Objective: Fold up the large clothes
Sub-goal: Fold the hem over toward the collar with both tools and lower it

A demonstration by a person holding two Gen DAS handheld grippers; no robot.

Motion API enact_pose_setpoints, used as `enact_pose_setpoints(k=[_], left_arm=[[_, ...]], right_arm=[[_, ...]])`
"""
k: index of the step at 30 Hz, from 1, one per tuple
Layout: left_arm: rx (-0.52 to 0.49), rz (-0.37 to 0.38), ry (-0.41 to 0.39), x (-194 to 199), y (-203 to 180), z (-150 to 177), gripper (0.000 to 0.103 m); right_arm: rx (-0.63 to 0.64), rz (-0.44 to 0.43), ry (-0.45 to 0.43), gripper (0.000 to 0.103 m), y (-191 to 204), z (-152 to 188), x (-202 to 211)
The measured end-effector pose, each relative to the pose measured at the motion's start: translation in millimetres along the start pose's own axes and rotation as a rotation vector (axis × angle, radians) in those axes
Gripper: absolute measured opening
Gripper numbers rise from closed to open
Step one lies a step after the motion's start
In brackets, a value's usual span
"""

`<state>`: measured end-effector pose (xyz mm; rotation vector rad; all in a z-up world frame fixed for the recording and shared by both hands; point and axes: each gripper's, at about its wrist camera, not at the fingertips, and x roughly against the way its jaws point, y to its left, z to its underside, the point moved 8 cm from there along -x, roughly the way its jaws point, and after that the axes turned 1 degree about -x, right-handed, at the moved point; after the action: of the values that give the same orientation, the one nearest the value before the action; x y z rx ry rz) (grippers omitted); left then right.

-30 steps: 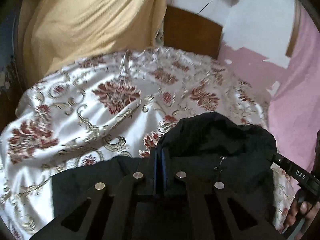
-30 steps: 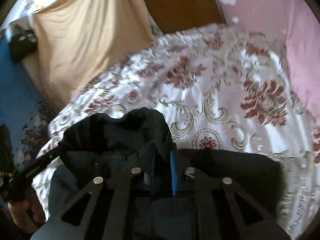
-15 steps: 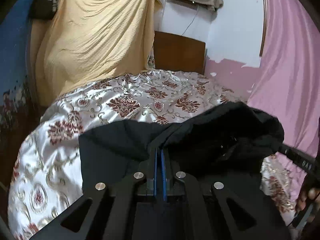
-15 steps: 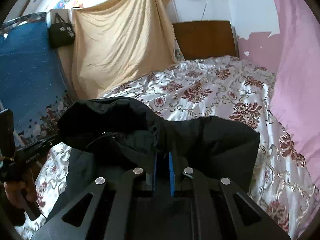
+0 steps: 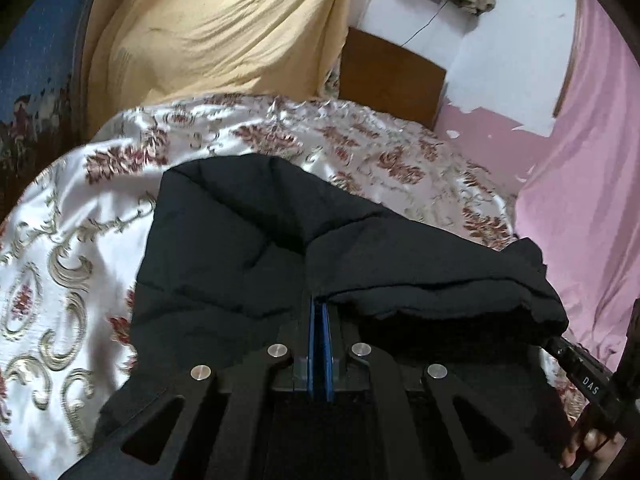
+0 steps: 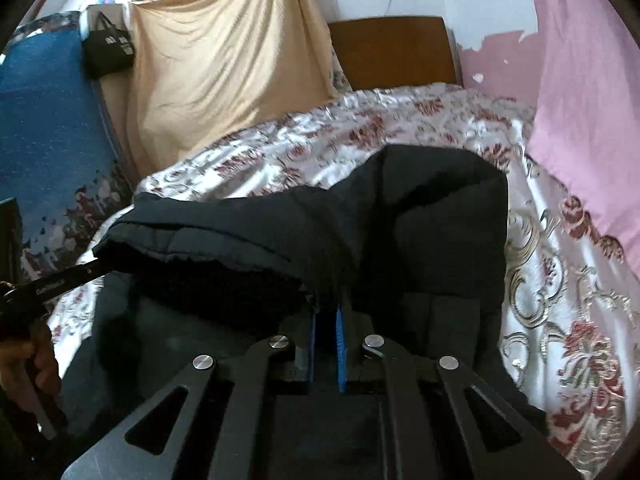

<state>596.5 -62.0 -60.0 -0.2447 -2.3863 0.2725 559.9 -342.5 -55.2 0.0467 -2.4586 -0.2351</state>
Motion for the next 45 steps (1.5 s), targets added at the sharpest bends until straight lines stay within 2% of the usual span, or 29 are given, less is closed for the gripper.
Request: enact_pose_setpoints(k=[4,8,13,16,17,18,19,20,21,23,24,25,27,29,31,33,36,38,40,41,43,45], left_arm=[[0.013,-0.018,0.039,-28.2,6.9,12.7,0.004],[0.000,-0.019,0.040,-36.5,6.5,16.1,0.004],[-0.021,-0.021,0.033,-35.1,7.3,14.0,0.004],[-0.029,-0.020,0.030,-33.9,6.0,14.2,0.004],[-0.029,-0.020,0.032,-34.0,5.5,14.7,0.004],[-0.028,-0.020,0.033,-33.2,4.8,14.6,0.004],[-0.030,-0.021,0.034,-32.9,3.9,13.7,0.004],[-0.031,-0.021,0.033,-33.9,5.5,14.1,0.004],[-0.037,-0.021,0.035,-33.9,5.3,13.3,0.004],[-0.052,-0.020,0.039,-33.4,4.1,11.0,0.004],[-0.064,-0.018,0.043,-32.8,3.8,9.9,0.004],[-0.074,-0.016,0.047,-32.1,3.4,8.2,0.004],[-0.094,0.017,0.056,-27.6,0.7,4.1,0.006],[-0.112,0.045,0.036,-15.9,1.0,-2.3,0.008],[-0.107,0.056,-0.018,1.2,5.1,-11.9,0.017],[-0.082,0.109,-0.073,15.8,5.1,-23.8,0.026],[-0.072,0.163,-0.109,18.0,-9.8,-41.5,0.030],[-0.090,0.178,-0.079,4.6,-25.3,-47.6,0.030],[-0.130,0.193,0.027,-24.6,-43.4,-43.8,0.030],[-0.167,0.171,0.112,-44.3,-49.7,-36.3,0.030],[-0.257,0.124,0.204,-69.9,-54.7,-22.9,0.030],[-0.336,0.089,0.223,-79.8,-57.1,-17.1,0.022]], right_arm=[[-0.021,0.022,0.042,0.006,-8.8,12.4,-32.9],[-0.041,0.017,0.067,0.005,-12.8,21.4,-51.4],[-0.044,-0.017,0.055,0.008,-8.1,14.5,-27.6],[-0.026,-0.011,0.005,0.009,-3.3,-1.6,0.4],[-0.016,-0.007,-0.010,0.012,-1.0,-8.6,6.6],[-0.005,-0.010,-0.033,0.021,1.1,-18.9,13.5],[0.000,-0.022,-0.047,0.038,5.0,-28.0,14.3],[0.003,-0.039,-0.059,0.044,10.1,-39.0,10.9],[0.003,-0.049,-0.061,0.045,14.2,-47.4,5.2],[0.013,-0.087,-0.024,0.045,25.8,-58.8,-17.1],[0.019,-0.101,0.016,0.042,31.9,-61.5,-35.5],[0.024,-0.107,0.042,0.030,35.8,-60.6,-47.0],[0.053,-0.093,0.102,0.017,42.2,-52.5,-70.1],[0.074,-0.073,0.125,0.017,43.8,-41.0,-80.8],[0.076,-0.080,0.117,0.017,41.3,-33.6,-83.8],[0.057,-0.097,0.113,0.016,38.4,-29.4,-85.6],[0.047,-0.111,0.106,0.016,36.5,-23.0,-87.7],[0.056,-0.114,0.097,0.016,37.5,-19.8,-86.9],[0.072,-0.121,0.094,0.016,36.3,-19.3,-86.3],[0.082,-0.126,0.097,0.016,36.0,-18.8,-85.3],[0.103,-0.144,0.117,0.017,33.4,-18.2,-83.1],[0.126,-0.160,0.153,0.016,29.3,-17.1,-83.8]])
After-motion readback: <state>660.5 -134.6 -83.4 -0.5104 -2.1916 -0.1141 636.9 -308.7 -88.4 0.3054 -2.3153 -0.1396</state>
